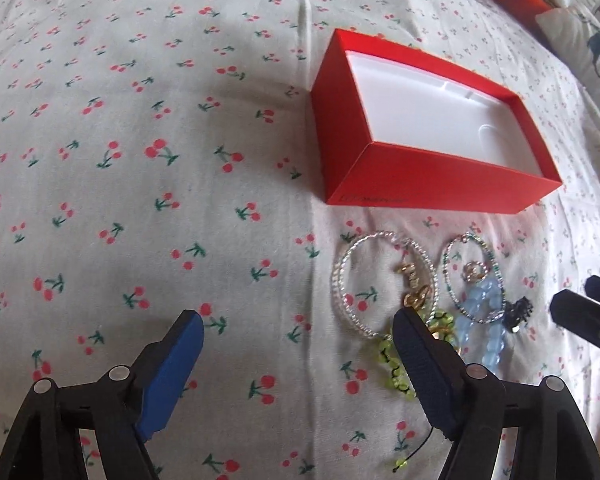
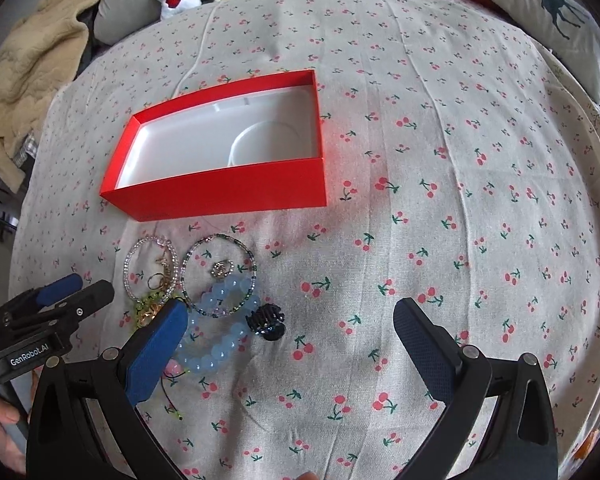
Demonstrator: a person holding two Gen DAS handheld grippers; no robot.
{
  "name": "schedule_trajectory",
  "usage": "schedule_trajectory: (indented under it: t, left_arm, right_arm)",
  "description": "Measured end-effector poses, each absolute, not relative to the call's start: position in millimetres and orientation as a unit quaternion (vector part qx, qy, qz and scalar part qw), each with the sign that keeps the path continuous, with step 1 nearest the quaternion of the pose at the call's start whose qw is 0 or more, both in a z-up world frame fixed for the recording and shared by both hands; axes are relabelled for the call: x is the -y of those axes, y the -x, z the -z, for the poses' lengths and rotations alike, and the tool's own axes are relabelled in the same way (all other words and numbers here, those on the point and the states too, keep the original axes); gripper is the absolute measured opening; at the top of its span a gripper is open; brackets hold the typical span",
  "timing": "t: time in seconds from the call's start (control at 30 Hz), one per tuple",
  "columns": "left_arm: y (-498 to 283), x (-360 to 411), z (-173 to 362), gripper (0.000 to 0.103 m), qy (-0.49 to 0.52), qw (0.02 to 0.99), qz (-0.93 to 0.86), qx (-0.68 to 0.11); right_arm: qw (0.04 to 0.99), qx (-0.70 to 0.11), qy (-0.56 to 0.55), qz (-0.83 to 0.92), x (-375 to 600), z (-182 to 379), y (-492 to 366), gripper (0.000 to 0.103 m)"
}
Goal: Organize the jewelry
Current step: 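Move both grippers over the bracelets beside the red box, then grasp the silver beaded bangle with the left gripper while the right grasps the green beaded bracelet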
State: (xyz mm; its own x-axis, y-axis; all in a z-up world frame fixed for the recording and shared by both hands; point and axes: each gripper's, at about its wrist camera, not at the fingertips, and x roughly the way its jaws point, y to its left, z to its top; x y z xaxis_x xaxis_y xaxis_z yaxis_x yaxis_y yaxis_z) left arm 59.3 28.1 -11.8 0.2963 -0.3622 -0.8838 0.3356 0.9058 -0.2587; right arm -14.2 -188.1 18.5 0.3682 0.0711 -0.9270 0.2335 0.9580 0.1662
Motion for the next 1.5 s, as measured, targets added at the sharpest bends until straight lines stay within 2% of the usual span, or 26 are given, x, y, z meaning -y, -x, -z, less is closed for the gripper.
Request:
schedule_trajectory:
  t: [0.1,0.17,0.23,0.57,0.67,0.7,0.73,0.9,1.27,1.5]
  left_arm:
    - [-63.2,-23.7,14.9,0.074,0.01,0.805,0.244,-0.541]
    - [-66.3,-22.6,18.2,0.063,0.007,0.808,0.245,-0.536]
    - [-67.5,-23.3,19.6,0.059,0.006,0.812,0.244,-0.53]
    - [-58.5,-33.2,20.3,0.06,-0.024,0.83,0.228,-0.508]
    - [-59.3,-36.6,19.8,0.06,-0.017,0.831,0.227,-0.508]
    - [-59.1,-37.4,19.9,0.06,-0.016,0.83,0.228,-0.509]
    - [-58.4,-37.9,20.1,0.06,-0.017,0.83,0.229,-0.509]
    - [-54.0,-33.3,20.0,0.065,-0.023,0.827,0.24,-0.509]
    - [-54.3,7.0,21.1,0.078,-0.045,0.81,0.278,-0.514]
    - [-55.8,38.0,26.6,0.08,-0.085,0.813,0.262,-0.514]
  right_arm:
    - [0.833,-0.534,-0.142,0.005,180.5,-16.8,8.8,0.098]
    - [0.842,-0.524,-0.127,-0.015,173.4,-13.7,6.2,0.096]
    - [0.843,-0.524,-0.115,-0.033,166.8,-8.7,4.8,0.091]
    - [0.836,-0.543,-0.053,-0.049,144.4,24.0,-14.4,0.08]
    - [0.839,-0.541,-0.032,-0.045,137.8,25.2,-15.5,0.07]
    - [0.84,-0.54,-0.029,-0.045,136.7,24.7,-15.5,0.062]
    - [0.841,-0.537,-0.029,-0.047,135.5,23.4,-16.4,0.058]
    - [0.847,-0.529,-0.04,-0.043,138.3,20.3,-15.0,0.054]
    - [0.863,-0.496,-0.088,-0.025,163.9,-0.9,4.4,0.054]
    - [0.865,-0.492,-0.099,-0.026,171.1,-4.6,11.4,0.054]
